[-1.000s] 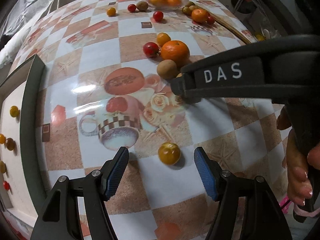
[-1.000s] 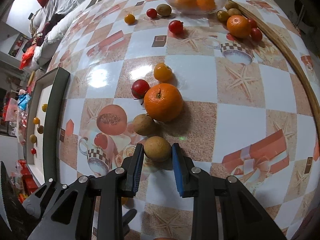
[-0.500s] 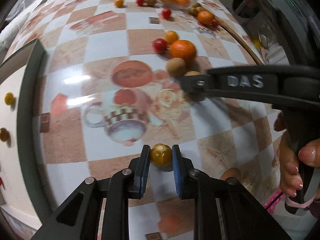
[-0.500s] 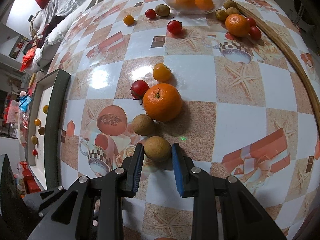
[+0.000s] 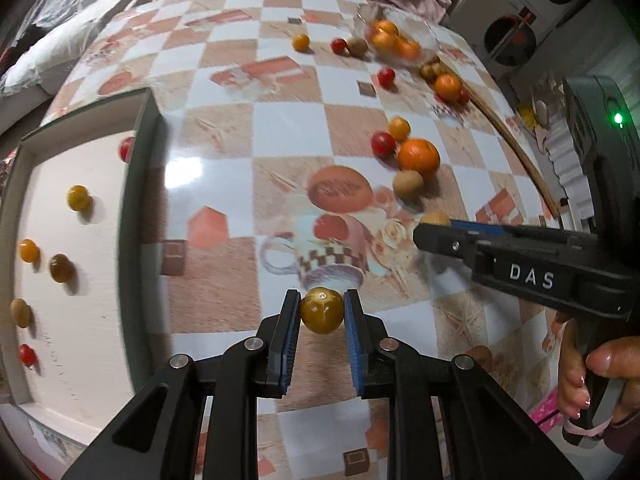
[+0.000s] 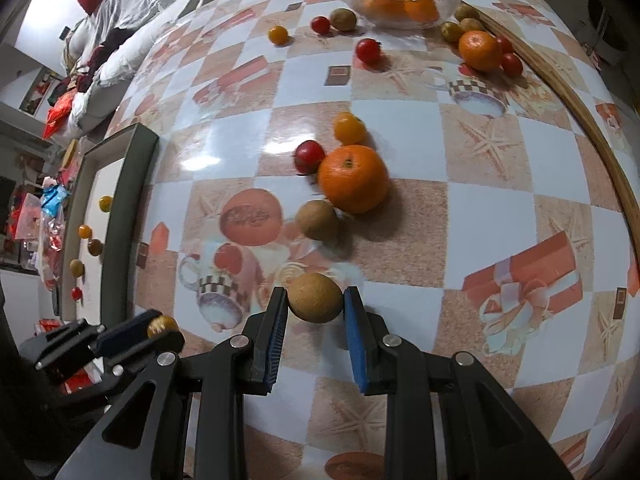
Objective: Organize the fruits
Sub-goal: 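Carry both fruits over the white tray and open both grippers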
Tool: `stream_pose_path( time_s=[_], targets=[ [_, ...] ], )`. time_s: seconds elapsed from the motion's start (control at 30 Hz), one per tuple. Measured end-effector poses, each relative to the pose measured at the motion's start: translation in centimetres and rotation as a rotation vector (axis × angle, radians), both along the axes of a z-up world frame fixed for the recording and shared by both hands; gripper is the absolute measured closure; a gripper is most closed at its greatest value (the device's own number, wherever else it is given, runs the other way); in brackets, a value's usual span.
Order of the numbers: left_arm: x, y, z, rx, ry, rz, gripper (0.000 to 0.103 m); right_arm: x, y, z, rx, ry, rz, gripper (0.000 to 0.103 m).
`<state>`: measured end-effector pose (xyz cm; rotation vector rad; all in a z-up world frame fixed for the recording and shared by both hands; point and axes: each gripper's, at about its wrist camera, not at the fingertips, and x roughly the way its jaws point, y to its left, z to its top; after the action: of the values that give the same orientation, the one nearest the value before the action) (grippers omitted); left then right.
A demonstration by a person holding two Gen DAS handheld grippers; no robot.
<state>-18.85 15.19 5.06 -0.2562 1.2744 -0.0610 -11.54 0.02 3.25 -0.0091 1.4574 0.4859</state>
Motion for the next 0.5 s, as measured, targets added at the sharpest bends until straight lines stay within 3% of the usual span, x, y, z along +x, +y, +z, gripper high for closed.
stream_pose_path(
  time_s=[0.5],
  targets=[
    [-2.2,7.6,2.8,0.032,-0.061,0.143,0.080,-0.7,7.7,2.5,0.044,-0.038,0.124,0.072]
  ],
)
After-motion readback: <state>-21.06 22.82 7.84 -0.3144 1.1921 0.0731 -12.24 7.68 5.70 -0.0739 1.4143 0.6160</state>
